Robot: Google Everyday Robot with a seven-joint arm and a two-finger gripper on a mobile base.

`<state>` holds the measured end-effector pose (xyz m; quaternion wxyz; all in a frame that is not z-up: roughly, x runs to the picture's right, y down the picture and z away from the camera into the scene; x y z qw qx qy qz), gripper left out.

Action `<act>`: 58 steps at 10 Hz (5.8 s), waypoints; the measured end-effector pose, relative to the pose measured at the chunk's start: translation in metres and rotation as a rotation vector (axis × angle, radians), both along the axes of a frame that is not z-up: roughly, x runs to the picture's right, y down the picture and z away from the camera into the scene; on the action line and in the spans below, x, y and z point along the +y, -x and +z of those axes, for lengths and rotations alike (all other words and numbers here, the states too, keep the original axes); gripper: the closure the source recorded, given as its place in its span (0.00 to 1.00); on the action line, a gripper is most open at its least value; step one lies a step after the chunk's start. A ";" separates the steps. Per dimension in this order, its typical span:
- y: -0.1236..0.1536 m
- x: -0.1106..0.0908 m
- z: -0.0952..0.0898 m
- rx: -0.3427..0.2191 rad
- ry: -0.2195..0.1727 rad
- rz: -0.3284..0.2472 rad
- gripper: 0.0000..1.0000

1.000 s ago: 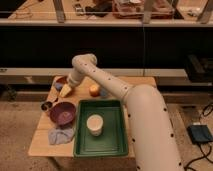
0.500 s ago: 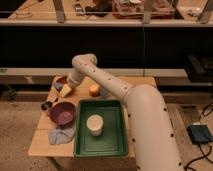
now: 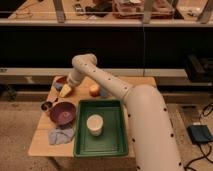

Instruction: Place fork in plastic cup

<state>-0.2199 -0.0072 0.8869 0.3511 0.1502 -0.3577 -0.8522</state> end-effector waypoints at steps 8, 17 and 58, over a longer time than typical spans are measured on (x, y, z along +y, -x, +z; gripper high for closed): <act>0.000 0.000 0.000 0.000 0.000 0.000 0.20; -0.002 -0.015 -0.013 -0.008 0.042 0.107 0.20; 0.054 0.032 -0.017 0.329 0.333 0.169 0.65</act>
